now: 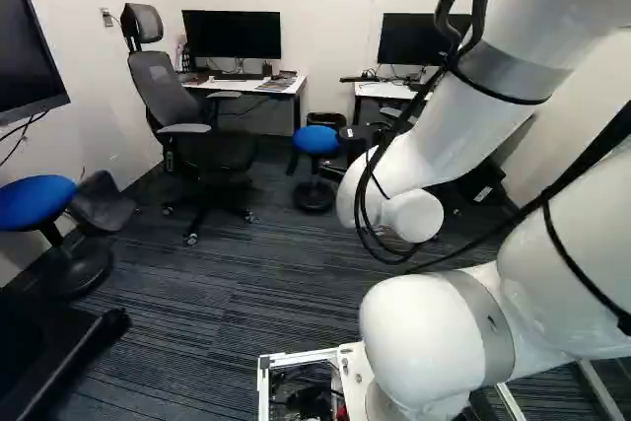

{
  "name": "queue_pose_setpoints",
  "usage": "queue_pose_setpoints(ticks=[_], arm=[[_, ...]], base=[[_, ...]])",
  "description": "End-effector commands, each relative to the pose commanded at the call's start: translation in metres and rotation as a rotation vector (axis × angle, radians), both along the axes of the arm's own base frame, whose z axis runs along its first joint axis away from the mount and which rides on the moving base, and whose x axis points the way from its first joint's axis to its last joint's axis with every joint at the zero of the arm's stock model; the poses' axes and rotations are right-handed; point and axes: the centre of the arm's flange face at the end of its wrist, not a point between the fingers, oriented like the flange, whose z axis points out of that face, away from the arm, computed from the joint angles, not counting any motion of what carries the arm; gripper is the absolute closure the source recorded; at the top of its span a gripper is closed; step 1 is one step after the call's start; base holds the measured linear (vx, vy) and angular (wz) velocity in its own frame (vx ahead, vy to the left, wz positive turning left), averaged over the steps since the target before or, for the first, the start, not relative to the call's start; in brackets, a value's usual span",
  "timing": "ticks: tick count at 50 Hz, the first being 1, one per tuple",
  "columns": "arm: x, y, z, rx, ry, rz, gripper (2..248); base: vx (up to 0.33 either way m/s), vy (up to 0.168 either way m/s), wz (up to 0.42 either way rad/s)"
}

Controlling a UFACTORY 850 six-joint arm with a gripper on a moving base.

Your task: Open the door and move inside

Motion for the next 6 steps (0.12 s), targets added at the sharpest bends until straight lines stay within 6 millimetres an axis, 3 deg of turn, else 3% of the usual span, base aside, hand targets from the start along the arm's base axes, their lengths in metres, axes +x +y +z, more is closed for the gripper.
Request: queue_pose_setpoints(ticks=[6], arm=[[0.0000, 0.0000, 0.0000, 0.000, 0.000, 0.000, 3]], base=[[0.000, 0.000, 0.000]])
